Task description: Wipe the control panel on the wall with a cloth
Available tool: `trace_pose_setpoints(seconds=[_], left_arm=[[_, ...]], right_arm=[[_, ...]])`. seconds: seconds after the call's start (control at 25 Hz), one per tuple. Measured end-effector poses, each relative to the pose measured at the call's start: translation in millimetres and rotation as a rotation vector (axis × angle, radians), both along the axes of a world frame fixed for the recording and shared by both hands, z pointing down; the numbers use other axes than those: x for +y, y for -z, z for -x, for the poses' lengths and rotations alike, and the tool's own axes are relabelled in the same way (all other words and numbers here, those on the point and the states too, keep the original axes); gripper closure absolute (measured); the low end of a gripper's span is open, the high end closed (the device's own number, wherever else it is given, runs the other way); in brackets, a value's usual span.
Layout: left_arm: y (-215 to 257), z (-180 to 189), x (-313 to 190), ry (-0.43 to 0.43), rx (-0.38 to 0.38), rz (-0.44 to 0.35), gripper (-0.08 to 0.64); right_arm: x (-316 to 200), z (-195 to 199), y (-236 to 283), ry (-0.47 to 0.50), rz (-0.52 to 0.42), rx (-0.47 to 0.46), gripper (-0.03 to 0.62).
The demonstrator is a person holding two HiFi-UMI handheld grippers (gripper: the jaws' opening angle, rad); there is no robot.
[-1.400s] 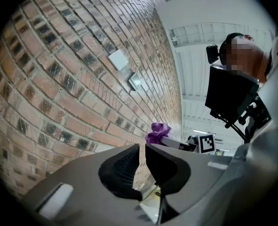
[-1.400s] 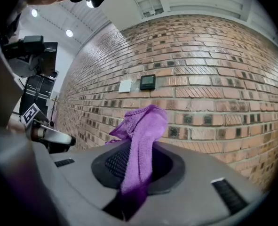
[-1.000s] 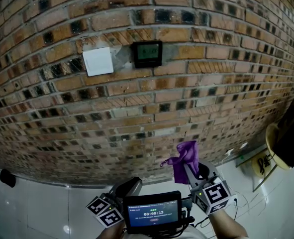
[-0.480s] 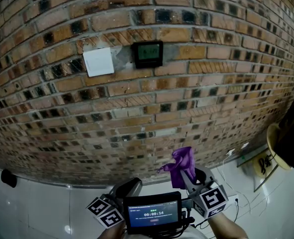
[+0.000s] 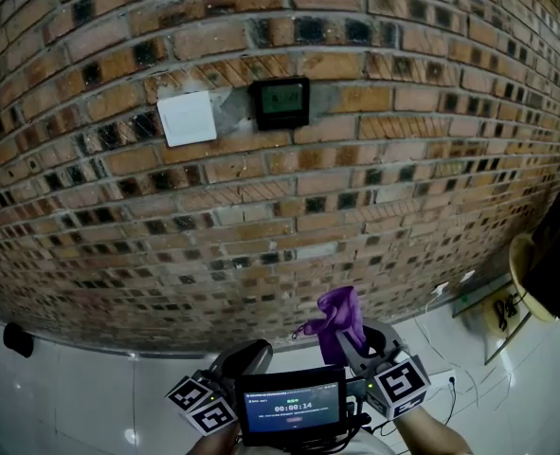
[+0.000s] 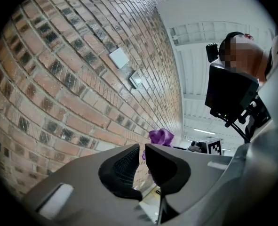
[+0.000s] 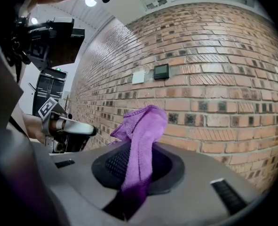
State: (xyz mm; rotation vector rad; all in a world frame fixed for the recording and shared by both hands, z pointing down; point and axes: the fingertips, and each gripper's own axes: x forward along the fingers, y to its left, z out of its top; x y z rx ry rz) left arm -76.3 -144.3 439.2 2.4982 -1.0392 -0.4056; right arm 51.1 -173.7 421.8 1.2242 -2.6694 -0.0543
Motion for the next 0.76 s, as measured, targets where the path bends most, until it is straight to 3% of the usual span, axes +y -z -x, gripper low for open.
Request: trace_pose_setpoints(seconds=[0.76], left_arm=[[4, -2, 5, -0.006, -0.004, -0.007, 0.526]], right_arm=[[0, 10, 7, 0.022, -0.017, 0.012, 0.512]])
